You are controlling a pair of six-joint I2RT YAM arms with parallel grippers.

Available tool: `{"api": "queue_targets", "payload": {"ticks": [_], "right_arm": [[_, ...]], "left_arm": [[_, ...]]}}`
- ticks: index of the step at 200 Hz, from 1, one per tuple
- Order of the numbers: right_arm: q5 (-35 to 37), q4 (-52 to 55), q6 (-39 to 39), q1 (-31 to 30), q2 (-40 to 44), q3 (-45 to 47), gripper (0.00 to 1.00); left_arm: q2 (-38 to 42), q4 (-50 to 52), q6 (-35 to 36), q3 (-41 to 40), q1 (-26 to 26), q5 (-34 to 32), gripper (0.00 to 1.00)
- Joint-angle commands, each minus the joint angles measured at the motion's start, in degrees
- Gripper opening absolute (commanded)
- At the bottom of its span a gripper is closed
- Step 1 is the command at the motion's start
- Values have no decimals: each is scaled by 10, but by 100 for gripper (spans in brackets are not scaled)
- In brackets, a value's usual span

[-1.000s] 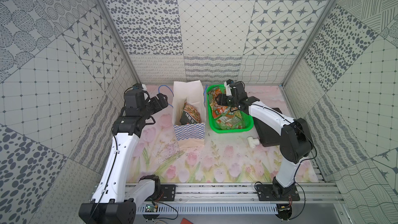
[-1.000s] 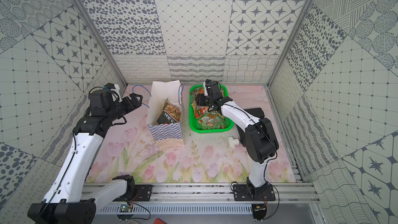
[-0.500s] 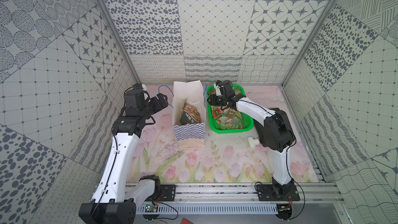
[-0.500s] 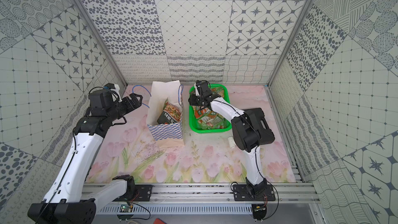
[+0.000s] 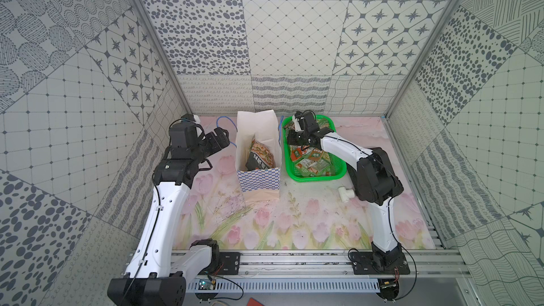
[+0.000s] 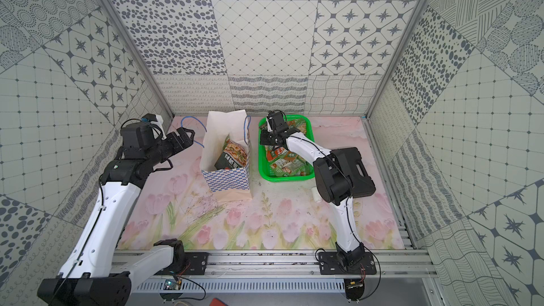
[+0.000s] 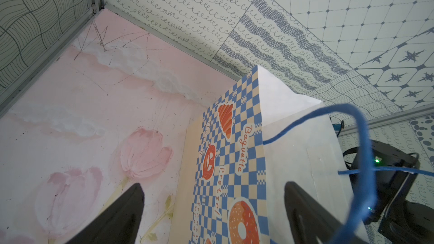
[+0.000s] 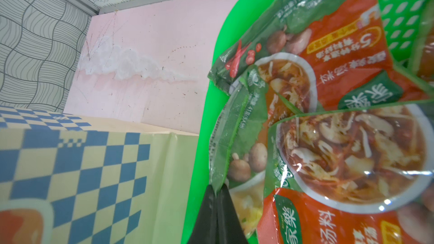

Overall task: Place the condiment packets inside the bag
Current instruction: Pick up the condiment packet from the storage box.

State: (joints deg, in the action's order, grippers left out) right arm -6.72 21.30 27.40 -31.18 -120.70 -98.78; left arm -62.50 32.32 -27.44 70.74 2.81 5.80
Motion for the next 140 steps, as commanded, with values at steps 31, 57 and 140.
{"api": "queue_targets", "payload": {"ticks": [31,57,140], "right_arm": [[65,-24,-23,-9,182,67,0],[86,-36,-29,-19,259,92,0],[156,-44,-109,-128,399,49,0]], "left_arm": [[2,-18,-2,0,1,12,96],[0,-19,-1,-1,1,11,96],[-1,-22,-3,-3,1,15,96]]}}
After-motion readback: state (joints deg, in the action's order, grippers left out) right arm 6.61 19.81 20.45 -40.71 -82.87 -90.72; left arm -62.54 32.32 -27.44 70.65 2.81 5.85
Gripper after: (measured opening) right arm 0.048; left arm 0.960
